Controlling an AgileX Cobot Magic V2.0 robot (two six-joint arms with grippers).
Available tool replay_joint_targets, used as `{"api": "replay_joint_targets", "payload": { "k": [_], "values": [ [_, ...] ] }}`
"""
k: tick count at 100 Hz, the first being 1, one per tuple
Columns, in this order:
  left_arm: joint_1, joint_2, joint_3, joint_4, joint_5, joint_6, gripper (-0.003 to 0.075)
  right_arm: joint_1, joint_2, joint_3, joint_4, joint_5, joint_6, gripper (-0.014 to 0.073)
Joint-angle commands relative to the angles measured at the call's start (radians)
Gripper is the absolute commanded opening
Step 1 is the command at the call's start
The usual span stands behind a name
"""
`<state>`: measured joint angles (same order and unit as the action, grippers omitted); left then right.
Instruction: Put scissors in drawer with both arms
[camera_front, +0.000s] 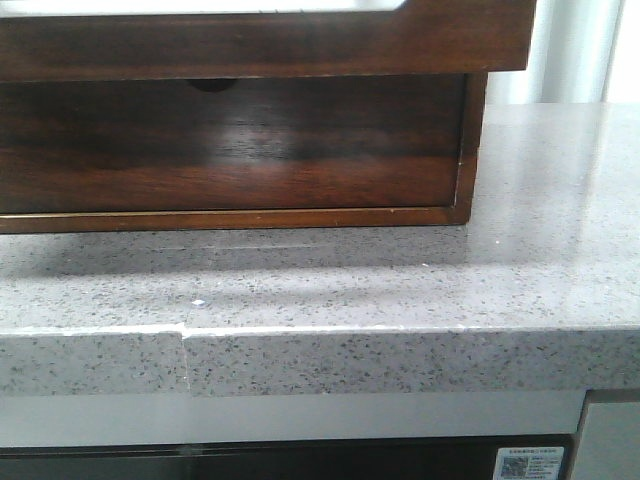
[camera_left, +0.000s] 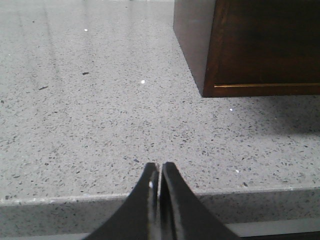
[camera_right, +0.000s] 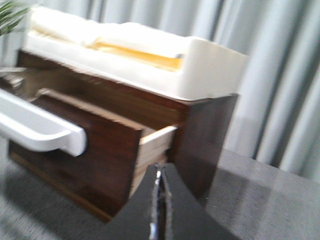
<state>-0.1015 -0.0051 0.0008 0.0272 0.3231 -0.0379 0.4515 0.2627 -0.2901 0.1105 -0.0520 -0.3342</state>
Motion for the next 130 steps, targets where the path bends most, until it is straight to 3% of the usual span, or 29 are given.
{"api": "replay_joint_targets", "payload": {
  "k": [1, 31, 63, 90, 130],
  "values": [
    [0.0, -0.028, 0.021, 0.0, -0.071, -0.002, -0.0022, -0.073, -0.003, 0.0, -0.037, -0.115, 0.122, -0.0048],
    [0.0, -0.028, 0.021, 0.0, -0.071, -0.002, -0.0022, -0.329, -0.109, 0.135, -0.166, -0.126, 0.417, -0.0048],
    [0.0, -0.028, 0.021, 0.0, -0.071, -0.002, -0.0022, -0.507, -0.208, 0.238, -0.232, -0.049, 0.517, -0.0048],
    [0.0, -0.028, 0.021, 0.0, -0.071, -0.002, -0.0022, -0.529, -0.255, 0.33, -0.239, -0.037, 0.538, -0.0048],
    [0.0, -0.028, 0.021, 0.0, -0.072, -0.002, -0.0022, -0.529, -0.292, 0.328, -0.282, 0.321, 0.51, -0.0048]
  ]
}}
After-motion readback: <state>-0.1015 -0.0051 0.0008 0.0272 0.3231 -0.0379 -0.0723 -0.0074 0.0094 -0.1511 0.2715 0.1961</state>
